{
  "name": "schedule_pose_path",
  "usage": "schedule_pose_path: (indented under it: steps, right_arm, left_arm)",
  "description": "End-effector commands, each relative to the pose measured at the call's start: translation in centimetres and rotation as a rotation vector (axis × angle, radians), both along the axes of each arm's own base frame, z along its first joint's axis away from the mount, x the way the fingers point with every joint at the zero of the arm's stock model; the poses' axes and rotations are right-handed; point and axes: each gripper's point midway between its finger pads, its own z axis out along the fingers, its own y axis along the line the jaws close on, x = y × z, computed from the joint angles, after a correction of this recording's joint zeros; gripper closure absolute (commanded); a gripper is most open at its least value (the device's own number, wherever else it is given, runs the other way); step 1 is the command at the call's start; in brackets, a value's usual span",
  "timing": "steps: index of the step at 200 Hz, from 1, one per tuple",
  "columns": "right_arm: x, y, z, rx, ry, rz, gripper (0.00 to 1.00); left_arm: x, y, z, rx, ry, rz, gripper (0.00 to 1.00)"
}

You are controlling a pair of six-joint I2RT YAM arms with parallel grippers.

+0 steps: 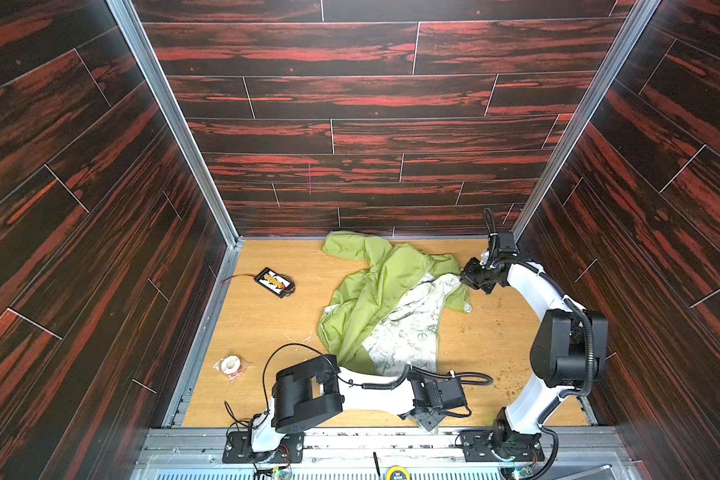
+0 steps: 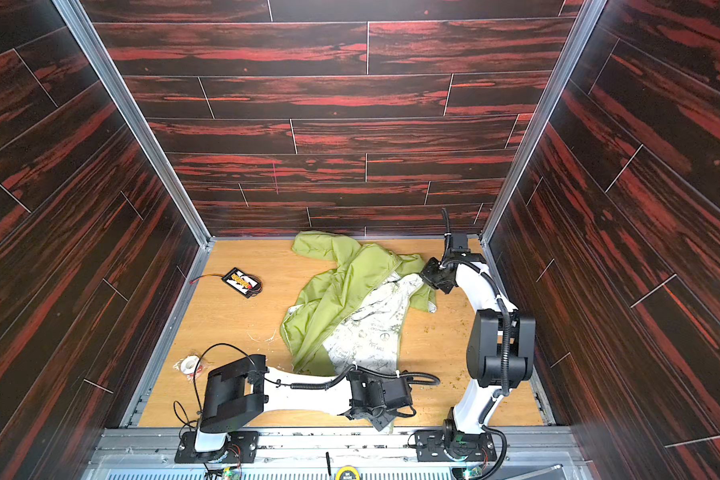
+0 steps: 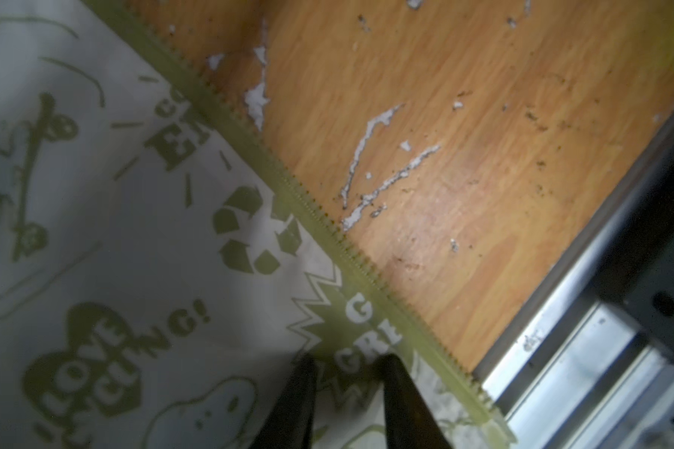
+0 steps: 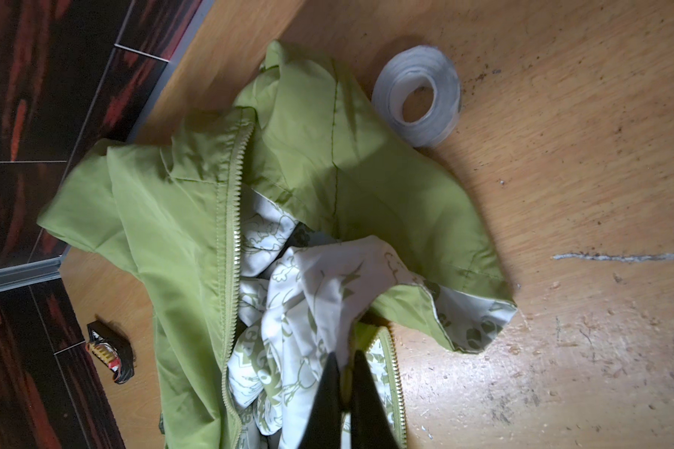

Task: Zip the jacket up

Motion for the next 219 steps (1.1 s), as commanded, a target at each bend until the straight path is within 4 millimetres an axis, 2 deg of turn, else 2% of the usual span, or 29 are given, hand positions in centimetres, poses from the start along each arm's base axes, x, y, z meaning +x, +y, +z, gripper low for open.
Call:
schedule_pose_path:
  steps: [1, 40, 70, 89, 112, 120, 124, 135, 160, 183, 219]
  right_arm:
    - [-0.3, -0.4, 2.2, 0.009, -0.045, -0.003, 1.00]
    - [0.0, -1.4, 2.8, 0.009, -0.052, -0.016, 1.00]
    - [0.4, -1.8, 3.5, 0.002, -0.060, -0.015, 1.00]
    - [0.5, -1.9, 3.6, 0.003, -0.059, -0.012, 1.00]
    - [0.7, -1.8, 3.7, 0.006, -0.059, -0.009, 1.00]
    - [0.7, -1.8, 3.7, 0.007, -0.060, -0.008, 1.00]
    - [0.7, -1.8, 3.7, 0.008, -0.059, -0.008, 1.00]
    - [0.7, -1.8, 3.7, 0.008, -0.059, -0.007, 1.00]
    - [0.7, -1.8, 3.7, 0.006, -0.060, -0.005, 1.00]
    - [0.6, -1.9, 3.7, 0.000, -0.057, -0.003, 1.00]
    - [0.6, -1.8, 3.9, 0.007, -0.061, 0.001, 1.00]
  left_arm:
    - [-0.4, 2.4, -2.0, 0.062, 0.051, 0.016, 0.78]
    - [0.7, 2.4, -0.1, -0.003, 0.049, 0.024, 1.00]
    - [1.8, 2.5, 1.1, -0.023, 0.033, 0.038, 1.00]
    - [2.5, 2.6, 3.1, -0.052, 0.000, 0.024, 1.00]
    - [2.8, 3.0, 6.9, -0.090, -0.056, -0.018, 0.81]
    - [2.7, 3.5, 7.3, -0.084, -0.064, -0.035, 0.73]
    - [2.6, 3.7, 8.6, -0.108, -0.073, -0.046, 0.69]
    - [2.0, 4.3, 9.4, -0.113, -0.076, -0.086, 0.61]
    - [0.2, 5.4, 9.0, -0.086, -0.096, -0.198, 0.51]
    - [-1.3, 6.3, 7.3, 0.015, -0.090, -0.283, 0.51]
    - [-2.4, 6.9, 5.0, 0.110, -0.099, -0.344, 0.50]
